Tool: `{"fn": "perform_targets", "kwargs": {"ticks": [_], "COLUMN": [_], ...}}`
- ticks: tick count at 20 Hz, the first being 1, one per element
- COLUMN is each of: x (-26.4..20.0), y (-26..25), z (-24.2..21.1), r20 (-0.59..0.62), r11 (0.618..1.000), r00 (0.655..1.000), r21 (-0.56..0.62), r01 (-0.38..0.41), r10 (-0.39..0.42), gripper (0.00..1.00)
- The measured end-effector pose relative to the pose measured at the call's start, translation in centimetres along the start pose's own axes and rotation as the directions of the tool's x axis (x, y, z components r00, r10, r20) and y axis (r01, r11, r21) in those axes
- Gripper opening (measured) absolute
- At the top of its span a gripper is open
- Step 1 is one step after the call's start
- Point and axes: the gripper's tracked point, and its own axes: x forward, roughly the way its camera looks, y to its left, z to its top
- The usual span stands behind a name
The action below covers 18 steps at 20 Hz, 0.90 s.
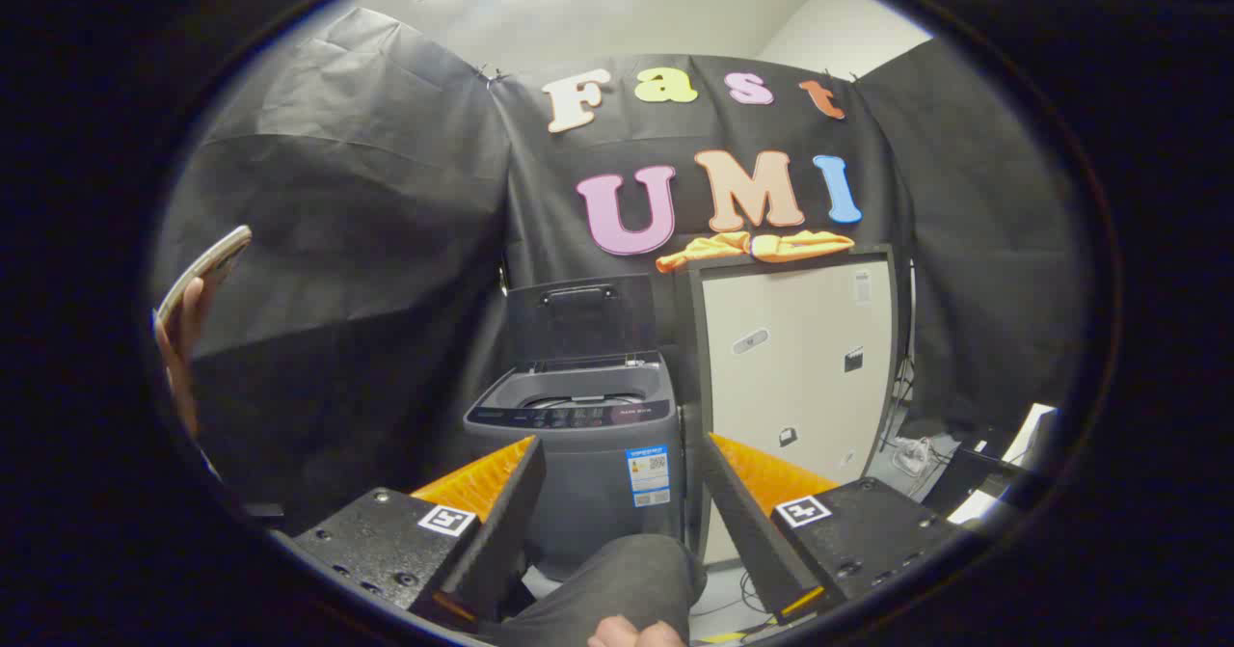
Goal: Put the clothes into the washing machine and then close the washing machine lid.
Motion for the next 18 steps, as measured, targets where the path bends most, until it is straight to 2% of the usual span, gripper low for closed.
{"fn": "perform_targets", "kwargs": {"ticks": [18], "x": [-0.18], "y": [-0.02], "z": [-0.03], "r20": [0.0], "r11": [1.0], "r00": [1.0], "r21": [-0.003], "r01": [0.0], "r10": [0.0], "gripper": [0.97]}}
